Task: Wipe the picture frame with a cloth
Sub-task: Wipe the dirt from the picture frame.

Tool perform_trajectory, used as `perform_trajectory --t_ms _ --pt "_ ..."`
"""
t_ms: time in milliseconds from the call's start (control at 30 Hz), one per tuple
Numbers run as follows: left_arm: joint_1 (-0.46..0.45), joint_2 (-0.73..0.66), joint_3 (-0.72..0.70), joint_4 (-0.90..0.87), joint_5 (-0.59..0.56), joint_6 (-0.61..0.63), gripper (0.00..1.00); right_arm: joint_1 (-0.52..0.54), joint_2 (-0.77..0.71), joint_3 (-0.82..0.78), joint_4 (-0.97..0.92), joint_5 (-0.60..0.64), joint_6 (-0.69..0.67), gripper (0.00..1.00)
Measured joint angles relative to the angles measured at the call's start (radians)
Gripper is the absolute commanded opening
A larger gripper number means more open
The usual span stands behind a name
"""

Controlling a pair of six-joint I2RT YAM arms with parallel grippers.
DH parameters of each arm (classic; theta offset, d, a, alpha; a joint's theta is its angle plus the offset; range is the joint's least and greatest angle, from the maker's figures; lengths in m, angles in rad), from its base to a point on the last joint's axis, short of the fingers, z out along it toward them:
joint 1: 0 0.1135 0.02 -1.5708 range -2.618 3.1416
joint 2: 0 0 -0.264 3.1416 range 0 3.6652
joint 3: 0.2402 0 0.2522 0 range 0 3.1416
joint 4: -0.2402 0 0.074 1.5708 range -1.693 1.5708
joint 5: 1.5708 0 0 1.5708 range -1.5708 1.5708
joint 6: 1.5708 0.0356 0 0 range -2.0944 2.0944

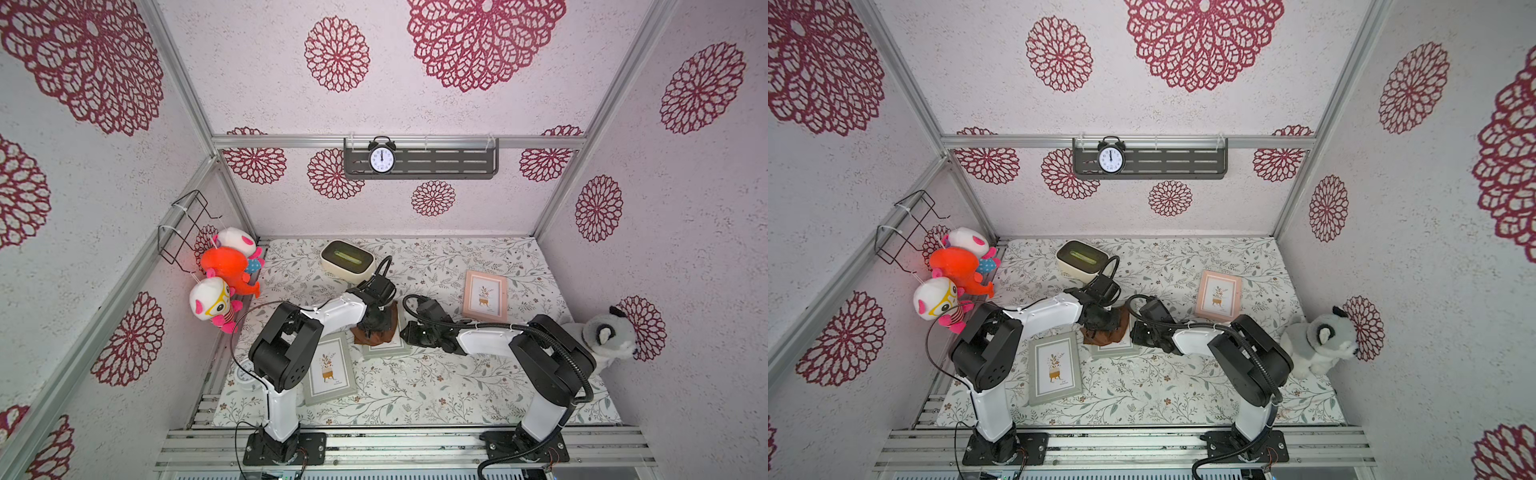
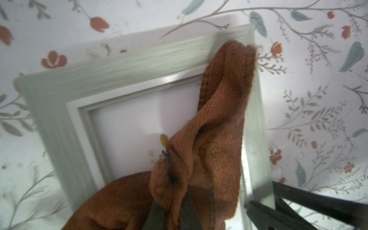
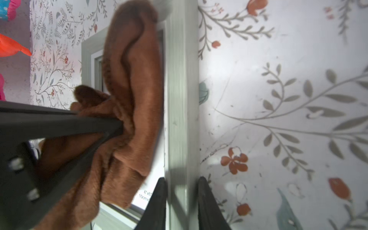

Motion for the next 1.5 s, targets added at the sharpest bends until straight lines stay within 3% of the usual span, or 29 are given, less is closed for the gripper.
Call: perform_trajectory --t_ms 433,833,1233,1500 --pt "-0.064 0.048 0.063 -0.015 -0.001 -0.014 0.0 0.0 0.0 0.0 0.0 0.0 0.0 0.24" --pt "0.025 -0.003 -0.003 -0.007 0.006 -0.004 0.0 0.0 0.0 0.0 0.003 0.0 0.0 0.23" --pt "-0.055 0.068 0.084 -0.009 -0.003 -0.013 0.0 0.0 0.0 -0.001 0.004 0.0 0.001 0.23" --pt "0.009 0.064 0.085 -0.005 0.0 -0.007 0.0 -0.002 -0.002 -0.001 0.011 -0.001 0.009 0.23"
